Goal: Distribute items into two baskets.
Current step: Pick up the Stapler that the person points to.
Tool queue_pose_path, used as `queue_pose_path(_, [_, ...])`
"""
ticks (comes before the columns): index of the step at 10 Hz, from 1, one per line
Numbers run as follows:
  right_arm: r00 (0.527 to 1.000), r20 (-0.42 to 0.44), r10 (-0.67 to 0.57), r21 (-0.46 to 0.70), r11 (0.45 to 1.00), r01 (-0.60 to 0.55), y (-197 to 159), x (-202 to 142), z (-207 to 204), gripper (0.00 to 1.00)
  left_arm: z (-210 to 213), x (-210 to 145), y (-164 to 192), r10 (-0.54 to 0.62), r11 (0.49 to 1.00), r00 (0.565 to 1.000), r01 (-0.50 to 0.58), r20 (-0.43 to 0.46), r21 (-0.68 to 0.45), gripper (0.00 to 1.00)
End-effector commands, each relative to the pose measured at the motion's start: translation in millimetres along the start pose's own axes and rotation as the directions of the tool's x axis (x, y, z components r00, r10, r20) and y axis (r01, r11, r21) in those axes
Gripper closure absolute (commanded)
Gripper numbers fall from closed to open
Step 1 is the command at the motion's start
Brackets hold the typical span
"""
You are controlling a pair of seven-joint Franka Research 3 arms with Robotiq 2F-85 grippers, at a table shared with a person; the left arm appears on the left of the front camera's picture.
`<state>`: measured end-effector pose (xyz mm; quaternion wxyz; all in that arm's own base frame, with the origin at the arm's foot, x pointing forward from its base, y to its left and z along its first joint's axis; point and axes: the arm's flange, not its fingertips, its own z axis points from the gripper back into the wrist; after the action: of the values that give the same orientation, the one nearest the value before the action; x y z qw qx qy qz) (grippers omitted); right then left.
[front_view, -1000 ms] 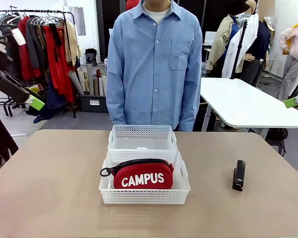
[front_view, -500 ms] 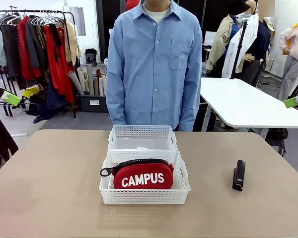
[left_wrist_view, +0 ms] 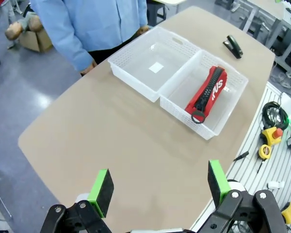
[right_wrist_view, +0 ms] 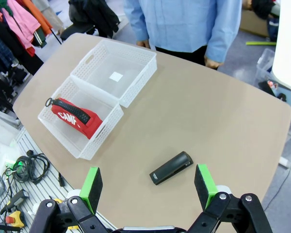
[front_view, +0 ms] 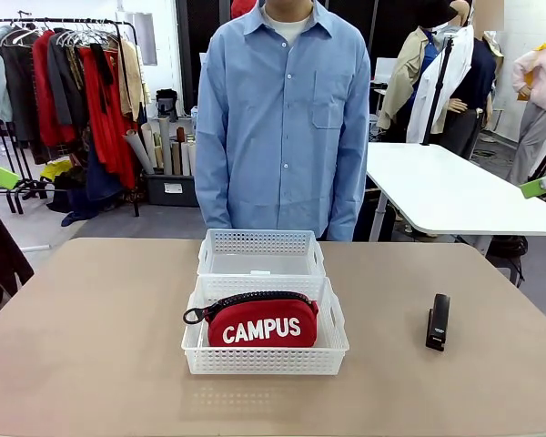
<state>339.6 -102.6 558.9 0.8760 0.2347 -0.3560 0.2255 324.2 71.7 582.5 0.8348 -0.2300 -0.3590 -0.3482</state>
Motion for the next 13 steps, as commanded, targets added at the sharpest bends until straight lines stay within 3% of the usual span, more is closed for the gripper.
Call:
queue_pose_path(1, [1.0, 0.025, 0.008, 0.022, 1.0, -0.009, -0.6, 1.7, 0.2, 0.0, -1.4, -1.5, -3.4, -0.011, 1.0, 1.0, 0.011, -0.003, -0.017, 0.0])
queue_pose_path(13, [1.0, 0.025, 0.008, 0.022, 1.0, -0.009, -0.6, 1.7, 0.2, 0.0, 0.0, 0.0, 0.0, 0.0, 1.0, 1.0, 0.0, 0.0, 0.0, 0.0])
